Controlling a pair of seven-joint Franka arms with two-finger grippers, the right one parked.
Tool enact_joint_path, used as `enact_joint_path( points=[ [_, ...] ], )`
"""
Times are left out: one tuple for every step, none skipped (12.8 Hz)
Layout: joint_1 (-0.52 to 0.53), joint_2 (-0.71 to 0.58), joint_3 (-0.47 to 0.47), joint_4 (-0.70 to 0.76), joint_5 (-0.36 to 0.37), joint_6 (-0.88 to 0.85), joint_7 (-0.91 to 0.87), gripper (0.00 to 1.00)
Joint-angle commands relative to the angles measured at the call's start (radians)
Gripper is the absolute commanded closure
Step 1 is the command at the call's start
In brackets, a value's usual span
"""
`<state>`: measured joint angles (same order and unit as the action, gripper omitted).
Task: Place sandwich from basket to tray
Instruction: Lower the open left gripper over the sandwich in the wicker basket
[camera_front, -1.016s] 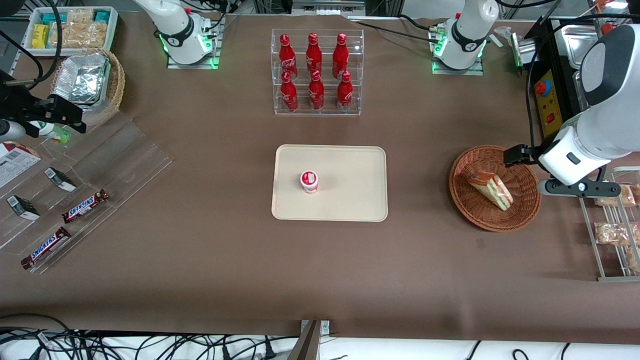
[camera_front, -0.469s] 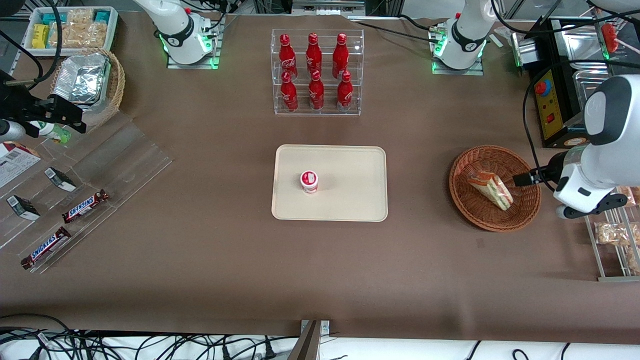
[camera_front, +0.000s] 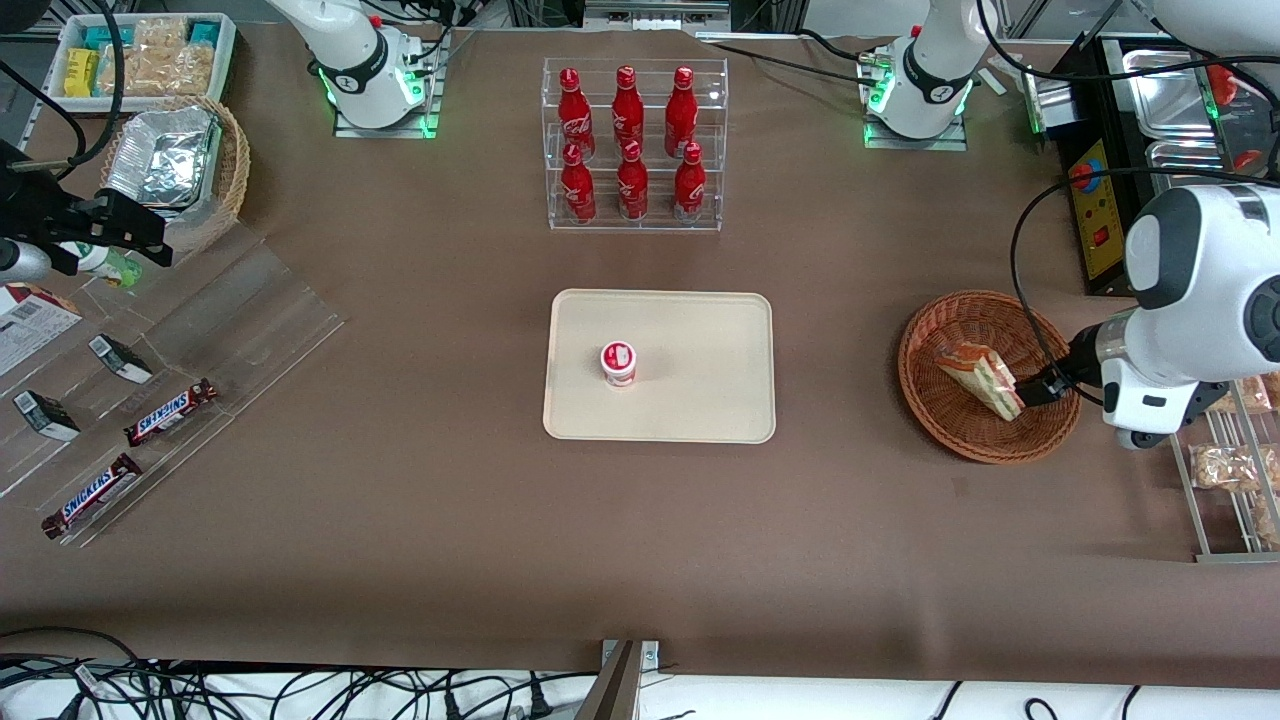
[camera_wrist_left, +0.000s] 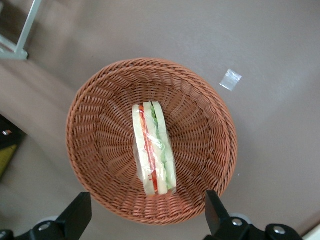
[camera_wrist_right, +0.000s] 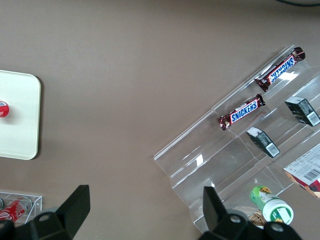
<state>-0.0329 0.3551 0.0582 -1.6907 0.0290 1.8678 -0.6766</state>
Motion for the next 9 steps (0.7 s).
enact_joint_path(
  points=[
    [-0.002, -0.09, -0.006, -0.165, 0.008, 0.112, -0.09, 0.0],
    [-0.002, -0.106, -0.006, -0.211, 0.008, 0.16, -0.106, 0.0],
    [-0.005, -0.11, -0.006, -0.236, 0.009, 0.187, -0.116, 0.0],
    [-0.009, -0.11, -0.006, -0.26, 0.011, 0.215, -0.121, 0.0],
    [-0.01, -0.111, -0.006, -0.282, 0.011, 0.246, -0.123, 0.0],
    [-0.01, -0.111, -0.006, -0.302, 0.011, 0.269, -0.123, 0.0],
    [-0.012, -0.111, -0.006, -0.326, 0.011, 0.305, -0.13, 0.0],
    [-0.015, -0.111, -0.006, -0.355, 0.012, 0.353, -0.141, 0.0],
    [-0.015, -0.11, -0.006, -0.383, 0.023, 0.393, -0.143, 0.0]
  ],
)
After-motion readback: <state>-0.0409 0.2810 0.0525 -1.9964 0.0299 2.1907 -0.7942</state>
